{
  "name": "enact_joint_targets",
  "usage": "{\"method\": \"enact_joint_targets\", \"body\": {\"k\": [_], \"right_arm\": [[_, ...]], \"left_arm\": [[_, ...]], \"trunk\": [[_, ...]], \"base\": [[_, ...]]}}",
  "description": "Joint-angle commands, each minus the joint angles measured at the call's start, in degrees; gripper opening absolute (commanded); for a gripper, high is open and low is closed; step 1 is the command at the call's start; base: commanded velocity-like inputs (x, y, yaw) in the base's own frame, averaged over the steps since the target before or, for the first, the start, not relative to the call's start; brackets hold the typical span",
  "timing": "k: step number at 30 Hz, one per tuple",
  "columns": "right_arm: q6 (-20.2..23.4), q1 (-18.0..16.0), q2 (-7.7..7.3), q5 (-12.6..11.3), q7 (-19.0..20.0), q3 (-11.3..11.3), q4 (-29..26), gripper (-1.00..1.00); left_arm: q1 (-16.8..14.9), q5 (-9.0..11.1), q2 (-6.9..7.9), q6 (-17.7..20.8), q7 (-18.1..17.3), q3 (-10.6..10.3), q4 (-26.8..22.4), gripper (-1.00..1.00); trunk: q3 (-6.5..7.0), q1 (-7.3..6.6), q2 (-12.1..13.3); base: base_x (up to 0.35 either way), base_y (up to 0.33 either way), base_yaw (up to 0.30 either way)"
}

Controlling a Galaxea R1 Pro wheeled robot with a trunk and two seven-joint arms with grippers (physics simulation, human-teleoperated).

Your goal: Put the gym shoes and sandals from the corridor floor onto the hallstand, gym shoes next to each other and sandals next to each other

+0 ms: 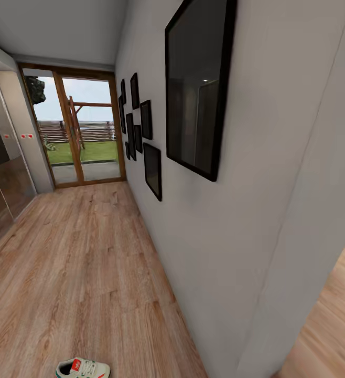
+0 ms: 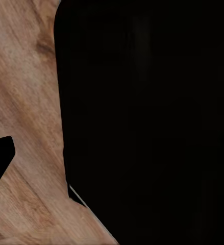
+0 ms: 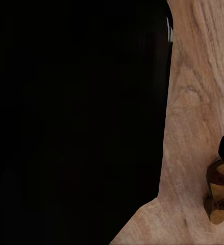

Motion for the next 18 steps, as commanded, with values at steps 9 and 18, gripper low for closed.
{"method": "enact_joint_targets", "body": {"k": [9, 18], "right_arm": [[-1.32, 1.13, 0.08, -0.2, 0.1, 0.0, 1.82, 1.0], [-1.24, 1.12, 0.17, -0.26, 0.17, -0.21, 1.76, 1.0]], "left_arm": [[1.87, 1.78, 0.52, -1.44, 2.31, 0.07, 0.8, 1.0], [1.85, 1.75, 0.53, -1.41, 2.02, 0.12, -2.1, 1.0]], "trunk": [[0.0, 0.01, 0.0], [0.0, 0.01, 0.0]], "base": [[0.0, 0.0, 0.0], [0.0, 0.0, -0.066]]}}
